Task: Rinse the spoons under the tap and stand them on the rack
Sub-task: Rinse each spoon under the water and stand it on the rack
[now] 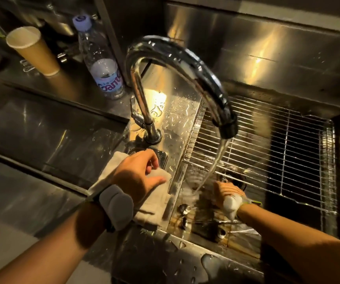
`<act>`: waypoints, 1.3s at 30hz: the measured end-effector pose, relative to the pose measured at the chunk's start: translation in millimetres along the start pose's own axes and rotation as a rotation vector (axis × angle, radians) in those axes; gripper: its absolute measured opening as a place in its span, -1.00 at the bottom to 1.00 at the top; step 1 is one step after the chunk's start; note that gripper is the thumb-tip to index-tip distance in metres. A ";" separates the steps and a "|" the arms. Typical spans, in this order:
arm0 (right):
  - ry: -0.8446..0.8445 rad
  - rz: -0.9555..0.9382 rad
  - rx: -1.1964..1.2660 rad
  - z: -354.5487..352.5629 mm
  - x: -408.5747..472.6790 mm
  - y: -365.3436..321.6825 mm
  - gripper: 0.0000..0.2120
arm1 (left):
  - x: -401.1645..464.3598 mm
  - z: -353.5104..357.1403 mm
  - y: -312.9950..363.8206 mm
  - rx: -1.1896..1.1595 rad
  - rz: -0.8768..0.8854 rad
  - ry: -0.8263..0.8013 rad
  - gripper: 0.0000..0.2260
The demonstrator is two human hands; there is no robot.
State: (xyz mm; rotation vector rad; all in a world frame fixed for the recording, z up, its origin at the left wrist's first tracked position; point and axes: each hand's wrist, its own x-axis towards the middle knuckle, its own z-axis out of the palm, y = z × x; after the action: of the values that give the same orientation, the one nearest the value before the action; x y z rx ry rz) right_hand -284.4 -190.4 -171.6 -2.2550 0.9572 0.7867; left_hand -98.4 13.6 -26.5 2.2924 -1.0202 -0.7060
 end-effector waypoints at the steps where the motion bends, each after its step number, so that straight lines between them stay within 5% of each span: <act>1: -0.029 -0.031 -0.002 -7.8 -22.9 5.1 -0.55 | -3.4 5.8 5.8 0.051 0.070 0.065 -0.82; 4: -0.018 0.080 0.021 -23.4 -91.6 30.9 -0.84 | -20.9 23.2 33.7 0.032 0.078 0.082 -0.96; 12: 0.018 -0.015 0.836 -63.1 -149.2 -4.1 -0.76 | 1.4 57.2 77.6 -0.476 -0.242 -0.237 -0.84; 19: 0.171 0.002 1.226 -67.5 -107.2 -82.8 -0.87 | 40.2 22.5 83.6 -0.295 -0.013 0.125 -0.89; 22: 0.246 -0.013 1.207 -73.4 -105.9 -86.9 -0.82 | 49.5 14.8 73.9 -0.258 0.072 0.072 -0.85; 29: 0.049 0.027 0.933 -79.6 -139.1 -41.5 -0.94 | 45.6 35.1 74.0 -0.421 -0.204 -0.416 -0.76; 39: -0.046 0.012 0.967 -71.9 -138.6 -40.8 -0.82 | 41.8 35.3 81.7 -0.387 -0.197 -0.368 -0.83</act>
State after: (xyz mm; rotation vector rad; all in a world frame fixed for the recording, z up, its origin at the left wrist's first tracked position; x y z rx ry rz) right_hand -311.5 -155.0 -16.5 -1.3781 1.0269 0.2590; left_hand -137.9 -74.8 -9.5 1.9773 -0.7305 -1.3191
